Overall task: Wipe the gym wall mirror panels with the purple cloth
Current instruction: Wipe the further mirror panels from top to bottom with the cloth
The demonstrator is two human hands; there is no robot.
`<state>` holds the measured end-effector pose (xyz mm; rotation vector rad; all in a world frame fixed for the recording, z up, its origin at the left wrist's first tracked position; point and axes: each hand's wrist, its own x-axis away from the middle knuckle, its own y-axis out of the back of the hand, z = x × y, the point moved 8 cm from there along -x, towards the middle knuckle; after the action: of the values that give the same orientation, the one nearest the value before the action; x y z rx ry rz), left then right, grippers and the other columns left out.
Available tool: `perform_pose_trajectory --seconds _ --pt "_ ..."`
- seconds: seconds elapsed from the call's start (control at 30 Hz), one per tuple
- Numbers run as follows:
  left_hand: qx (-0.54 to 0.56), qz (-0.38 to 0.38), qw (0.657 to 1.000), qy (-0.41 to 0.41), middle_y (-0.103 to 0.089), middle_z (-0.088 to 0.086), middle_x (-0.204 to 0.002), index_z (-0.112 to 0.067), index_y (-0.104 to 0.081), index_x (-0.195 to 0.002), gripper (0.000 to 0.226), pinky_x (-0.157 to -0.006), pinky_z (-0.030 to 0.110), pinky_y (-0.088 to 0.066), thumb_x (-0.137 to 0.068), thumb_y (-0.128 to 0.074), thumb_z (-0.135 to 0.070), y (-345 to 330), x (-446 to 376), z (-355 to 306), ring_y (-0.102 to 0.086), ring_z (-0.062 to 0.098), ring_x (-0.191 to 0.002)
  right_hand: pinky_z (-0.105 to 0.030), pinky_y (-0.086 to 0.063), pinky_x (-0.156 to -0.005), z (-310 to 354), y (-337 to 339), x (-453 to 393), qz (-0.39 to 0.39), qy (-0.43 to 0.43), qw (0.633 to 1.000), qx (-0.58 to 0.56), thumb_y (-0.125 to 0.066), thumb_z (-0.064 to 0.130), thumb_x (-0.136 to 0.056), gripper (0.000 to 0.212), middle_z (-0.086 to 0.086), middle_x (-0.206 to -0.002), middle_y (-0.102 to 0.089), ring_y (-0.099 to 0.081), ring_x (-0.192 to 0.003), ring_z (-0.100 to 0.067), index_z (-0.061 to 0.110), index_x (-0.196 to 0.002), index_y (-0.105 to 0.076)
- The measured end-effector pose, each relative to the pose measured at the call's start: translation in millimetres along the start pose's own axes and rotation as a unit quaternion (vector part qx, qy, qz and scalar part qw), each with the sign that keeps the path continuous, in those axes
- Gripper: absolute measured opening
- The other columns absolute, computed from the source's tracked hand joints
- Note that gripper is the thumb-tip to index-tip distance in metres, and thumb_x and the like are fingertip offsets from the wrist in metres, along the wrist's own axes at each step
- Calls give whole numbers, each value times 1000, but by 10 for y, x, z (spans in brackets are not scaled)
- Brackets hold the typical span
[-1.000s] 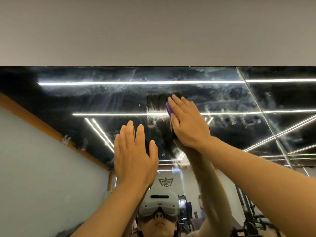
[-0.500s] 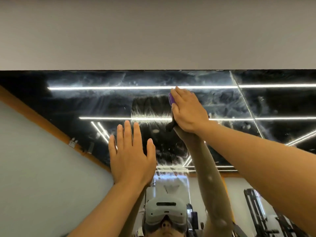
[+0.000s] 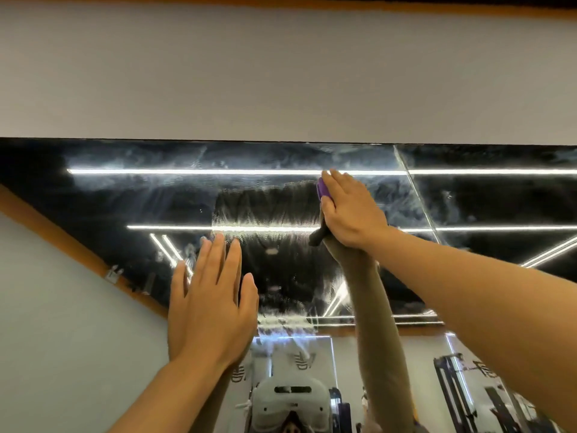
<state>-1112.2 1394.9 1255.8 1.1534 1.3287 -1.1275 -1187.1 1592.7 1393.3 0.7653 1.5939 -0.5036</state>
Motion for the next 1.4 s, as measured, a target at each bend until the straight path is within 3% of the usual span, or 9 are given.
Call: perform_pose_trajectory --seconds 0.13,0.4,0.63,0.77,0.9,1.07,1.17,1.3,1.4 --pt "-3 1 1000 0 7 -12 -167 -32 -4 -160 83 -124 38 12 -83 9 -62 2 -2 -5 14 4 -152 -31 5 -125 3 -5 133 -4 6 1000 0 -25 32 -111 57 -1 -170 -4 0 -156 -19 16 -162 -8" --pt "-10 4 1000 1 7 -11 -167 -31 -2 -160 84 -125 40 9 -83 10 -61 -24 -14 -5 14 5 -153 -16 18 -117 -67 -66 949 41 84 996 5 -14 49 -98 66 21 -160 9 11 -149 2 30 -160 -2" --pt "-4 -20 1000 -13 -6 -10 -168 -29 -15 -160 79 -126 40 5 -89 0 -60 -38 -17 17 5 5 -154 -33 3 -125 -459 138 190 16 -4 1000 18 -25 33 -110 58 -3 -170 -4 0 -156 -20 16 -162 -6" --pt "-20 -28 999 -26 -20 -3 -167 -24 -26 -159 74 -126 45 -7 -94 -9 -56 -31 -25 32 -7 11 -155 -36 2 -126 -549 164 119 19 -22 999 19 -23 33 -109 59 -6 -170 -3 0 -156 -24 13 -162 -6" --pt "-25 -29 999 -28 -22 -2 -166 -22 -26 -159 74 -125 47 -10 -95 -11 -56 -37 -28 41 -10 13 -154 -26 9 -123 -520 145 669 18 28 999 -15 -16 43 -95 71 5 -170 -5 1 -156 -14 22 -162 -10" --pt "-26 -25 999 -22 -21 -2 -166 -21 -26 -159 77 -125 47 -9 -93 -10 -57 -38 -30 49 -10 13 -154 -14 16 -117 -556 140 1195 29 68 997 -11 -22 42 -97 60 21 -161 1 6 -150 1 35 -155 -5" --pt "-29 -28 999 -23 -22 -2 -166 -21 -27 -159 76 -125 48 -10 -94 -10 -56 -30 -29 43 -12 13 -154 -19 12 -119 -651 173 885 24 43 999 -14 -21 43 -99 65 11 -168 -3 2 -155 -8 27 -161 -10" --pt "-25 -28 999 -22 -21 -5 -166 -24 -25 -159 76 -126 46 -8 -93 -10 -58 -33 -27 56 -11 11 -154 -33 2 -124 -897 328 265 -7 -19 1000 11 -30 28 -109 57 -6 -169 -11 -7 -155 -22 14 -162 -14" --pt "-25 -31 999 -24 -21 -5 -166 -26 -25 -159 75 -125 45 -7 -93 -11 -58 -36 -31 68 -11 10 -154 -39 -3 -126 -958 325 98 -14 -28 999 20 -31 28 -108 58 -9 -169 -12 -9 -155 -26 11 -161 -14"
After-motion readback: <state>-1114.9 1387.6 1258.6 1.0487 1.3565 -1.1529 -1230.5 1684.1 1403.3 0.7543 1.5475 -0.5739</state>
